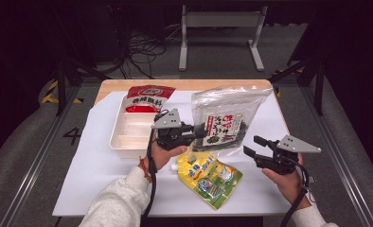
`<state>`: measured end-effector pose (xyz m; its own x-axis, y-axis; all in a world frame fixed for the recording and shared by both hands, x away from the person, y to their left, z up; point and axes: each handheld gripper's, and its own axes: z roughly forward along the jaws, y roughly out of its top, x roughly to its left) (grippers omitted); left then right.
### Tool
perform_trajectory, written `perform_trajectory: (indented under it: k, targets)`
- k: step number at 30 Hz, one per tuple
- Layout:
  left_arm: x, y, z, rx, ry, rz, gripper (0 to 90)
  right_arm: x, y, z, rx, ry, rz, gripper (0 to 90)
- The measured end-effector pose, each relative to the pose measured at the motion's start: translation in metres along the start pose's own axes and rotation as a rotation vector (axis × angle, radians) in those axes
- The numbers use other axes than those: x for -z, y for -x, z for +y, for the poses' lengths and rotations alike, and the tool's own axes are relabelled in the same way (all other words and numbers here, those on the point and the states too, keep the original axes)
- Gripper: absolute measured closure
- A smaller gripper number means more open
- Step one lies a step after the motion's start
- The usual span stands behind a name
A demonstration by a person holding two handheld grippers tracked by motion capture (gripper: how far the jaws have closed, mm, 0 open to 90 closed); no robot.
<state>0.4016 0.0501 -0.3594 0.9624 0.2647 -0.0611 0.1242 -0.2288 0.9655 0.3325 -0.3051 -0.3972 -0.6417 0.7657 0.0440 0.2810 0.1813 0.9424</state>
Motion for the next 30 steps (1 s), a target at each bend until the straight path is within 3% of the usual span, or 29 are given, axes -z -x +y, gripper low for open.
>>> perform_trajectory:
  k: [8, 30]
  targets:
    - [0.033, -0.001, 0.005, -0.019, 0.006, 0.076, 77.3, 0.003, 0.002, -0.007, 0.032, -0.084, -0.029, 32.8]
    - [0.133, -0.028, 0.004, -0.042, 0.079, 0.349, 77.1, 0.006, -0.003, -0.030, 0.068, -0.205, -0.056, 29.7]
